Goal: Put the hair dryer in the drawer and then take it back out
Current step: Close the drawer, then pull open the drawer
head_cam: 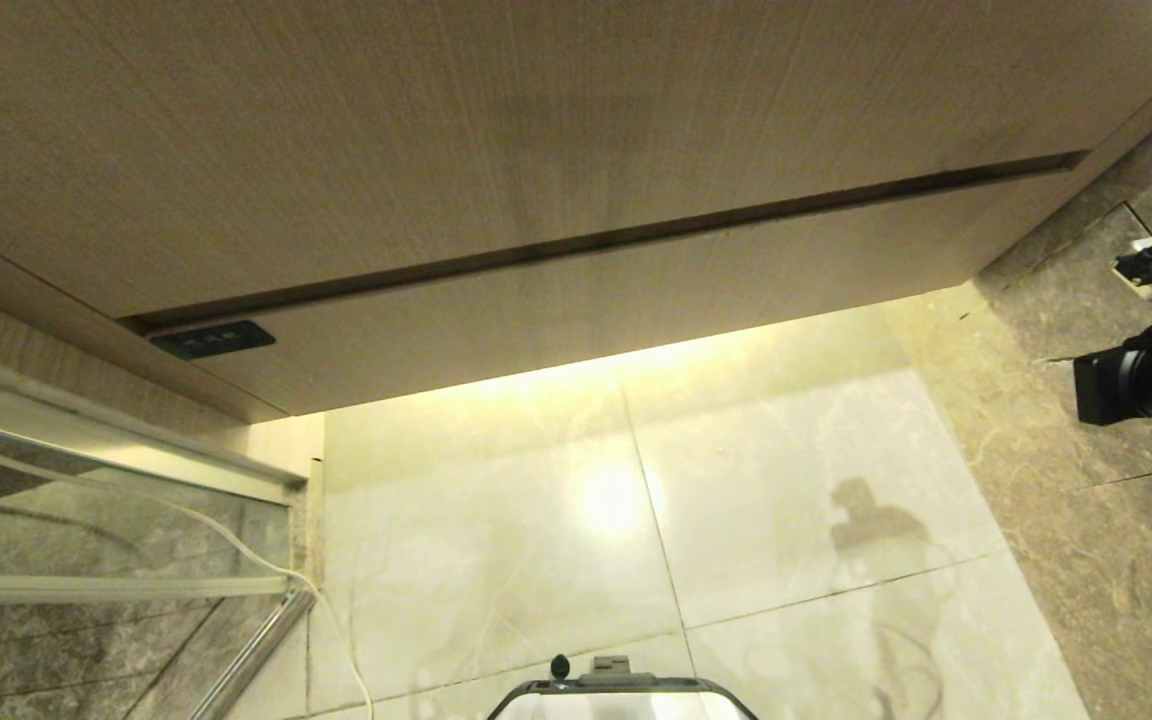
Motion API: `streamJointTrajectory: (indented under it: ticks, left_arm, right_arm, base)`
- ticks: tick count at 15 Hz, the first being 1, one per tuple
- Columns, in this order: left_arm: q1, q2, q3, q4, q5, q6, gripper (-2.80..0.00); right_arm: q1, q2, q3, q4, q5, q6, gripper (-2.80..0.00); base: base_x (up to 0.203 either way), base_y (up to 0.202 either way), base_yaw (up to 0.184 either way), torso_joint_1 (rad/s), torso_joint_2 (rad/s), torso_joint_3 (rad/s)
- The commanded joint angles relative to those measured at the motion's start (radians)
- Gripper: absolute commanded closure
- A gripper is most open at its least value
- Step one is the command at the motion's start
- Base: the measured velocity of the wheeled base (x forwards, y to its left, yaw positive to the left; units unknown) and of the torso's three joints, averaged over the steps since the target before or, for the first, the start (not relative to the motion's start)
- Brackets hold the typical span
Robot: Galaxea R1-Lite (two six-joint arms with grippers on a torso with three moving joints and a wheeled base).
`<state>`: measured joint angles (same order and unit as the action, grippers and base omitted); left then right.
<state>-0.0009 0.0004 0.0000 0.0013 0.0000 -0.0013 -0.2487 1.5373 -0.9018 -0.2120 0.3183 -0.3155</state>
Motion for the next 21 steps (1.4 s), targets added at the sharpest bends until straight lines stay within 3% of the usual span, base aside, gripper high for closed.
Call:
streamJointTrajectory:
  ticks: [1, 4, 7, 11, 16, 19, 21]
  left_arm:
    - [-0.001, 0.0, 0.0, 0.0, 0.0, 0.0, 0.0]
    - [-0.001, 0.0, 0.002, 0.0, 0.0, 0.0, 0.0]
    - [-0.001, 0.0, 0.001, 0.0, 0.0, 0.0, 0.0]
    - [-0.001, 0.0, 0.0, 0.0, 0.0, 0.0, 0.0]
    - [-0.001, -0.001, 0.0, 0.0, 0.0, 0.001, 0.0]
    - [-0.001, 0.0, 0.002, 0.0, 0.0, 0.0, 0.0]
    - [-0.001, 0.0, 0.0, 0.0, 0.0, 0.0, 0.0]
  right_arm:
    - [0.007, -0.142, 0.053, 0.044, -0.016, -0.001, 0.0]
    - [0.015, -0.281, 0.077, 0.141, -0.03, 0.023, 0.0]
    - [0.037, -0.384, 0.157, 0.157, -0.031, 0.079, 0.0]
    - [0.105, -0.928, 0.429, 0.135, -0.054, 0.137, 0.0]
    - [0.278, -1.464, 0.858, 0.037, -0.188, 0.202, 0.0]
    - [0.386, -1.577, 0.938, 0.084, -0.306, 0.218, 0.0]
    - [0.393, -1.577, 0.942, 0.097, -0.303, 0.236, 0.0]
  base:
    - [0.0, 0.0, 0.0, 0.0, 0.0, 0.0]
    - [0.0, 0.0, 0.0, 0.0, 0.0, 0.0]
    - [0.0, 0.0, 0.0, 0.0, 0.0, 0.0]
    - [0.0, 0.0, 0.0, 0.0, 0.0, 0.0]
    - [0.0, 0.0, 0.0, 0.0, 0.0, 0.0]
    - [0.0, 0.0, 0.0, 0.0, 0.0, 0.0]
    - [0.0, 0.0, 0.0, 0.0, 0.0, 0.0]
